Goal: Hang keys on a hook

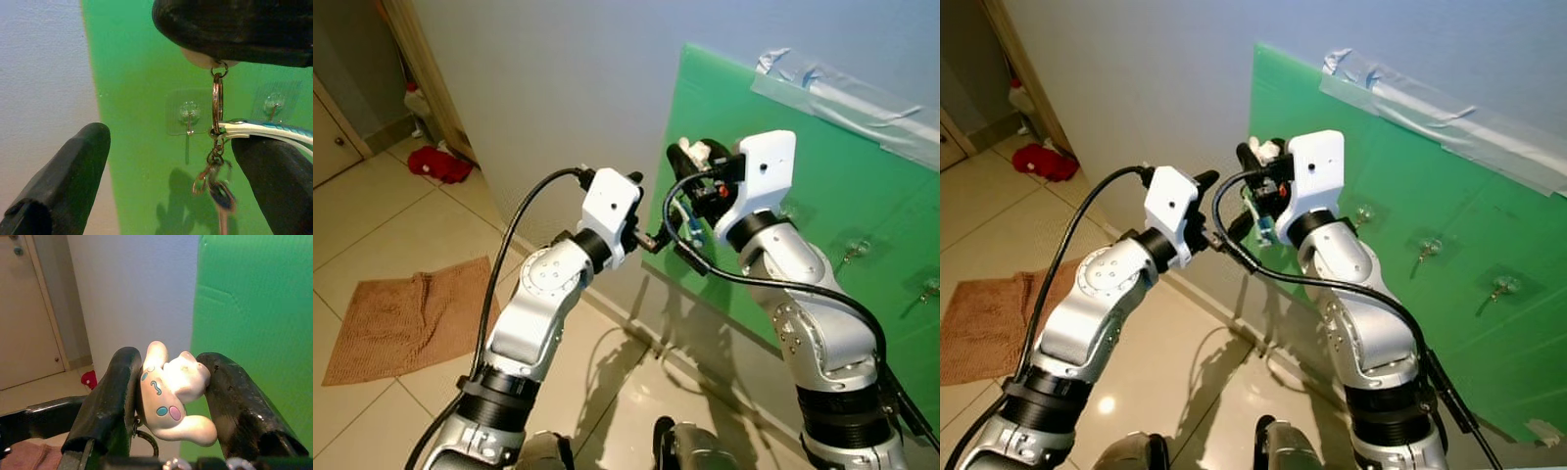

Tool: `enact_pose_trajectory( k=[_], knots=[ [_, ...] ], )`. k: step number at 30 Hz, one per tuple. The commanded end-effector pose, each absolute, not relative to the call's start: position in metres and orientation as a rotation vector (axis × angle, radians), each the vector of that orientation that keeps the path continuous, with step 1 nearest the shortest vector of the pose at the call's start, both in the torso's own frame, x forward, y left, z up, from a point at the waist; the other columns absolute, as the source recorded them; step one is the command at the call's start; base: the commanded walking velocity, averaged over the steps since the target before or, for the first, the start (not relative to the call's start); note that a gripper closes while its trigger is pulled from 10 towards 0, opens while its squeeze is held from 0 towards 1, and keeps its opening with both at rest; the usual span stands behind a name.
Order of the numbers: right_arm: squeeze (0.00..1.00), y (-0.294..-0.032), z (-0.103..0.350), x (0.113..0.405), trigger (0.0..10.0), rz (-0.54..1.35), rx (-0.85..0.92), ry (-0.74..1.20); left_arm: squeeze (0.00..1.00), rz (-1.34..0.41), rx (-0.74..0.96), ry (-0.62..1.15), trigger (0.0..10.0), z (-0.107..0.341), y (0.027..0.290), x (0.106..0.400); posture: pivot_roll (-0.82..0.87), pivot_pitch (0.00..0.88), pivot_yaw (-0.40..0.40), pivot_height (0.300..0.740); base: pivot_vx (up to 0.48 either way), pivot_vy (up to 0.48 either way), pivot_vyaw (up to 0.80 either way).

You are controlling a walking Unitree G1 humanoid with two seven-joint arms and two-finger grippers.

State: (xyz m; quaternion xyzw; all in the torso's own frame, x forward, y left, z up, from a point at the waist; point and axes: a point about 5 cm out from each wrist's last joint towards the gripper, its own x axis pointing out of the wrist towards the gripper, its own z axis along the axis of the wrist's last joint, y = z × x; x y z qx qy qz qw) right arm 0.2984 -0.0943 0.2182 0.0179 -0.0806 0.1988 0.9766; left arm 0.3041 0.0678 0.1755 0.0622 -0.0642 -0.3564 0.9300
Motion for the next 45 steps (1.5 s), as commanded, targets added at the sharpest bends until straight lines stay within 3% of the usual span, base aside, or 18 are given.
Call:
enact_pose_trajectory(
  k=[1,22,45],
  knots=[
    [0.0,-0.094,0.223,0.302,0.0,0.398,0.027,-0.192,0.0,-0.735,0.123,-0.136,10.0,0.178,0.068,0.301,-0.08,0.124,-0.028,0.74,0.0,0.0,0.0],
    [0.0,-0.098,0.214,0.317,0.0,0.374,-0.035,-0.229,0.0,-0.683,0.168,-0.103,10.0,0.174,0.085,0.299,-0.06,0.137,-0.034,0.74,0.0,0.0,0.0],
    [0.0,-0.086,0.254,0.318,0.0,0.387,0.003,-0.342,0.0,-0.717,0.121,-0.107,10.0,0.175,0.066,0.308,-0.11,0.136,-0.03,0.74,0.0,0.0,0.0]
  ],
)
